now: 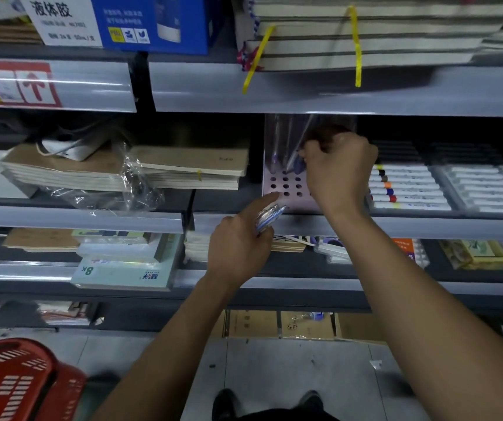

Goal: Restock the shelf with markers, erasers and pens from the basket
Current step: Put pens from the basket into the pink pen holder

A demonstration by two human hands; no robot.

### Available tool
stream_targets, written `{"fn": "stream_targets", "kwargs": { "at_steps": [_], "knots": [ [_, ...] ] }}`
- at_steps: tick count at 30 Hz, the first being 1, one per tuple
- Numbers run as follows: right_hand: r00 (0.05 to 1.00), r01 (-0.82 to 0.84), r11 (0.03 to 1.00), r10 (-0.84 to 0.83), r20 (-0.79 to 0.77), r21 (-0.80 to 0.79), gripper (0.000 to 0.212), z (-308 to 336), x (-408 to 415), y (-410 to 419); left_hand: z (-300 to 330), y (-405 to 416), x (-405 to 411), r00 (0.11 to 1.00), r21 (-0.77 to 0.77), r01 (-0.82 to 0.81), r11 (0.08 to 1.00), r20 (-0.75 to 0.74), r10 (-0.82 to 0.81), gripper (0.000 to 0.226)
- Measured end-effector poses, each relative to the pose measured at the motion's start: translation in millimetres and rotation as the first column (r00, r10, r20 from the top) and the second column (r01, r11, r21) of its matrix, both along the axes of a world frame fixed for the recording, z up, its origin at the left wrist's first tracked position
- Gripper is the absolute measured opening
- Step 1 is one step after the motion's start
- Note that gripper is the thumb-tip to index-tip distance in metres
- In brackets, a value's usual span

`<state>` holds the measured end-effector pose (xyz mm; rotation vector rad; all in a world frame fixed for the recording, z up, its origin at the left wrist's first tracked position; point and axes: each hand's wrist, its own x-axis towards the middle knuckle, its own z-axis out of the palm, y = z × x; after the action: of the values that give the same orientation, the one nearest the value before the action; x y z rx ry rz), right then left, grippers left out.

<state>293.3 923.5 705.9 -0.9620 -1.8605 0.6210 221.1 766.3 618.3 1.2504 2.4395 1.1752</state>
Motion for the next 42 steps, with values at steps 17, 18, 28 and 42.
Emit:
{"fn": "stream_targets", "kwargs": {
  "at_steps": [17,18,28,42],
  "knots": [
    [0.994,-0.041,0.996,0.032,0.108,0.079,0.034,13.3,-14.2,-5.6,-3.2,1.1,-0.7,1.0,0.035,0.003,0.999,-0.023,-0.003,0.06],
    [0.994,-0.033,0.996,0.024,0.11,0.082,0.033,13.2,-14.6,-6.4,-2.6,1.0,-0.5,1.0,0.037,0.003,0.999,-0.021,-0.002,0.06],
    [0.993,-0.038,0.997,0.03,0.114,0.07,0.03,18.6,-15.8,-6.1,-2.5,0.9,-1.8,1.0,0.041,0.02,0.999,-0.001,-0.02,0.062],
    [0.96,-0.009,1.0,0.004,0.278,0.016,0.04,0.8,-18.4,-7.0,-5.2,-0.3,-3.2,1.0,0.061,0.021,0.998,-0.005,-0.02,0.06]
  ]
}}
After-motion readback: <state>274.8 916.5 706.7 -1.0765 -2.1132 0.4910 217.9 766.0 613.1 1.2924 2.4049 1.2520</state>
